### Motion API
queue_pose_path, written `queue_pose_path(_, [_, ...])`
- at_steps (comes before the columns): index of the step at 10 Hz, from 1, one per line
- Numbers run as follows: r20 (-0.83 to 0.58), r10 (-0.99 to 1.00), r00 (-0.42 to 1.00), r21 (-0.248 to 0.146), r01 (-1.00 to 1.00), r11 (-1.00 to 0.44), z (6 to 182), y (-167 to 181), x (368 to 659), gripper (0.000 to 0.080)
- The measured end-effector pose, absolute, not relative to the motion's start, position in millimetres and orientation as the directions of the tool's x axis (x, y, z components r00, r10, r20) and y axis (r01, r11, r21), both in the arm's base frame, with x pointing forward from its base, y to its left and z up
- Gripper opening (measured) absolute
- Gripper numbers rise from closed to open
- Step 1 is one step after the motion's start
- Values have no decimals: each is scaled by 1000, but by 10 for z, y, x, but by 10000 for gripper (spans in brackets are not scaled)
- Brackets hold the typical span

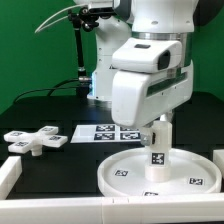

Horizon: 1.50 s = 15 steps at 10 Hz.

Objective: Assemble round table

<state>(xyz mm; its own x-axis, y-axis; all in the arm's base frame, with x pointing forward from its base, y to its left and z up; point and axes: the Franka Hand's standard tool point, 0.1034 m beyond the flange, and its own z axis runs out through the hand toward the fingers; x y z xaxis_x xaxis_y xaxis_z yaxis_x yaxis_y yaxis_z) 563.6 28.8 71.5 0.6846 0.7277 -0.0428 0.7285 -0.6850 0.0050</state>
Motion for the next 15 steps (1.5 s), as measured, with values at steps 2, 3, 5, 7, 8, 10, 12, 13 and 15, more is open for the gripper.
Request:
queue_pose_path(2, [-36, 589, 807, 5, 590, -808, 717, 309, 5636, 409])
queue_pose_path(3, [-34, 546, 837, 5, 546, -838, 717, 318, 5637, 409])
queue_pose_path(5, [-33, 460, 887, 7, 460, -888, 717, 325, 5636, 409])
queue_pose_path(7, [-30, 343, 939, 3, 344, -939, 717, 339, 5635, 409])
queue_pose_path(8, [-29, 276, 961, 3, 276, -961, 717, 346, 5635, 409])
queue_pose_path(10, [-24, 118, 993, -11, 118, -993, 715, 365, 5632, 409])
queue_pose_path(12, [-26, -57, 998, -19, -58, -998, 713, 389, 5627, 409])
queue_pose_path(13, [-27, -125, 992, -19, -126, -992, 713, 395, 5627, 409])
queue_pose_path(15, [-31, -249, 968, -19, -250, -968, 711, 399, 5626, 409])
